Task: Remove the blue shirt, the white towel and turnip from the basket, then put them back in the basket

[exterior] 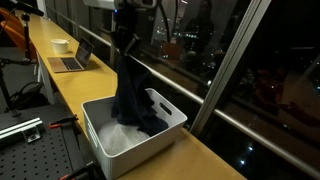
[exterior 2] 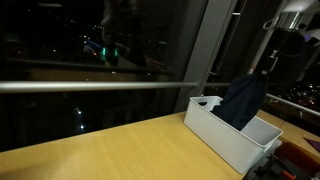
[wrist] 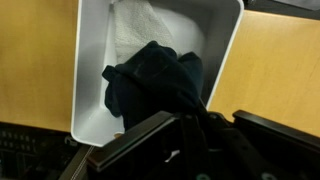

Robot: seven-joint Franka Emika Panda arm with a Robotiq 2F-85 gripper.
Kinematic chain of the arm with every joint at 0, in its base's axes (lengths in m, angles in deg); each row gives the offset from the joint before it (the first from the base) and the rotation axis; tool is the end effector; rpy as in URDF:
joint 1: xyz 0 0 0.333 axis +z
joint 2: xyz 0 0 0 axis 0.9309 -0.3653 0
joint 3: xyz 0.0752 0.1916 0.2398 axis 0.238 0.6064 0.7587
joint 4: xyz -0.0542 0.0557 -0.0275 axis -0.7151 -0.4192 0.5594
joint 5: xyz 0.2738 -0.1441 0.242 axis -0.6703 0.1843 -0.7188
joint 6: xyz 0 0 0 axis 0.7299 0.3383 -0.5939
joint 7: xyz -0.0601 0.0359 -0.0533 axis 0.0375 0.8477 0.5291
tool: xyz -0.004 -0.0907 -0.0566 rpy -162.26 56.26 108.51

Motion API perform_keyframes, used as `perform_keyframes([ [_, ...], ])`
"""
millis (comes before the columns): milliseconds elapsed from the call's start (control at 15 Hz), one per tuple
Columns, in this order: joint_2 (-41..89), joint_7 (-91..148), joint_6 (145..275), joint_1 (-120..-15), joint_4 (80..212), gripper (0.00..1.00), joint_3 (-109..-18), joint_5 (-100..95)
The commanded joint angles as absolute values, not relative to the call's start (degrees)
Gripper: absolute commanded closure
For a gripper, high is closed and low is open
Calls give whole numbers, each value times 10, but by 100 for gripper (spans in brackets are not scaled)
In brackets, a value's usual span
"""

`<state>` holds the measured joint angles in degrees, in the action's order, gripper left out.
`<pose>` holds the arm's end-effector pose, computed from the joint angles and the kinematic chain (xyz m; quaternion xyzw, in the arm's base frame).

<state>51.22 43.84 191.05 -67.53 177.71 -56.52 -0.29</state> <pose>0.4990 0.0281 0.4773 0.9885 0.1441 0.0141 0.0435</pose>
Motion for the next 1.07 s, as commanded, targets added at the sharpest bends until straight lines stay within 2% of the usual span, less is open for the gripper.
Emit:
perform_keyframes([
  [0, 518, 397, 1812, -635, 1691, 99, -512, 65],
  [600, 475, 342, 1593, -538, 1426, 99, -379, 173],
  [1000, 397, 349, 1538, -511, 1297, 99, -356, 207],
])
